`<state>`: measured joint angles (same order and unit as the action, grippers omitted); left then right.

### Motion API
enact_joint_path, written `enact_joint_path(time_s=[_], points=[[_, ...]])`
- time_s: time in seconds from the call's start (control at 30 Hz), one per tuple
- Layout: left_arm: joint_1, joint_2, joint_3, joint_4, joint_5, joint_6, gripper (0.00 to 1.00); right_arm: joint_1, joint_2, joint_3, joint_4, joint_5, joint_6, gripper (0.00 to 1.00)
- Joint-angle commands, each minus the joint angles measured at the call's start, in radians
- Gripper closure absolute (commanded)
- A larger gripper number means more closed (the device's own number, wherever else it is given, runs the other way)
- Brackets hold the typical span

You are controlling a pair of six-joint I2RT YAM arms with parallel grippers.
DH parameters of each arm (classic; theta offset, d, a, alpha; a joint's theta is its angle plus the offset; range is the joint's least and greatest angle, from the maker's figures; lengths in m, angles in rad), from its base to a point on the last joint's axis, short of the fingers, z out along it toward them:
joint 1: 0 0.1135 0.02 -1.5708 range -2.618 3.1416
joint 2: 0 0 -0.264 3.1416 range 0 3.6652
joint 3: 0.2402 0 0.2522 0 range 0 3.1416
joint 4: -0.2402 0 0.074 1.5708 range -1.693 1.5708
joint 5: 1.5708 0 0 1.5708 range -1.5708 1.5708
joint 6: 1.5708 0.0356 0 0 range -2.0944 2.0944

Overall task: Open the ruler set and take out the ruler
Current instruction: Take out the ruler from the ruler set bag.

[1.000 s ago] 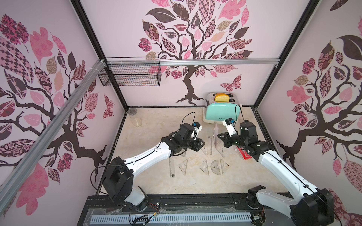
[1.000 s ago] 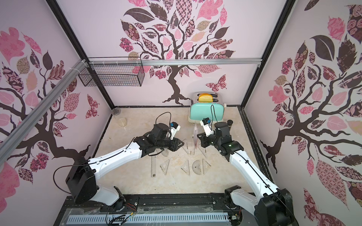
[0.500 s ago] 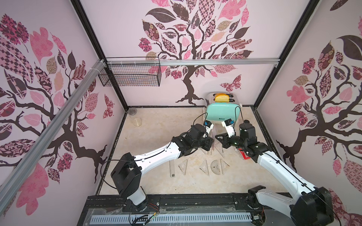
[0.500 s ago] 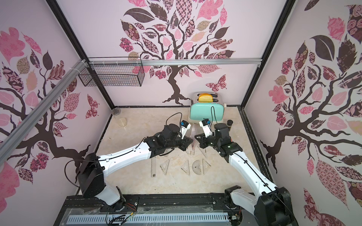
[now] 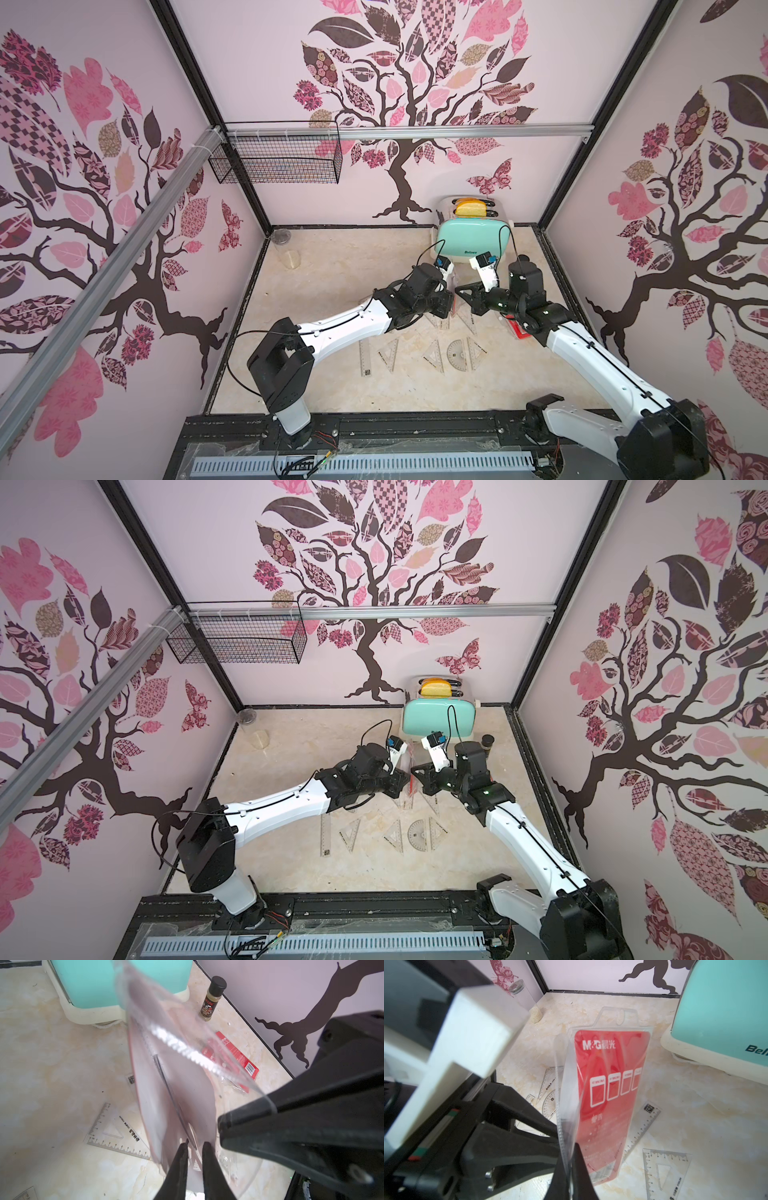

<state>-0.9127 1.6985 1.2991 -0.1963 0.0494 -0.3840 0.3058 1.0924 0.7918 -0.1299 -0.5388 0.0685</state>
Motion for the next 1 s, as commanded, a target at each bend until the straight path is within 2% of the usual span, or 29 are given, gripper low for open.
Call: enact_joint_path(time_s=[0.0, 0.3, 0.43, 0.6, 0.97], points=[[-0.003, 0.019, 0.032, 0.008, -0.031, 0.005, 0.80, 0.006, -0.025, 0.015, 0.022, -0.029, 0.004, 1.00], [-0.003, 0.067, 0.069, -0.004, -0.020, 0.001, 0.82, 0.007, -0.030, 0.019, 0.021, -0.033, 0.004, 1.00], [-0.003, 0.085, 0.075, 0.007, 0.006, -0.010, 0.88, 0.007, -0.038, 0.023, 0.009, -0.020, -0.003, 1.00], [-0.003, 0.073, 0.073, 0.004, 0.003, -0.011, 1.00, 0.007, -0.043, 0.023, -0.011, 0.012, -0.017, 1.00], [-0.001, -0.013, 0.054, -0.019, -0.035, 0.000, 1.00, 0.007, 0.002, 0.020, -0.049, 0.112, -0.055, 1.00]])
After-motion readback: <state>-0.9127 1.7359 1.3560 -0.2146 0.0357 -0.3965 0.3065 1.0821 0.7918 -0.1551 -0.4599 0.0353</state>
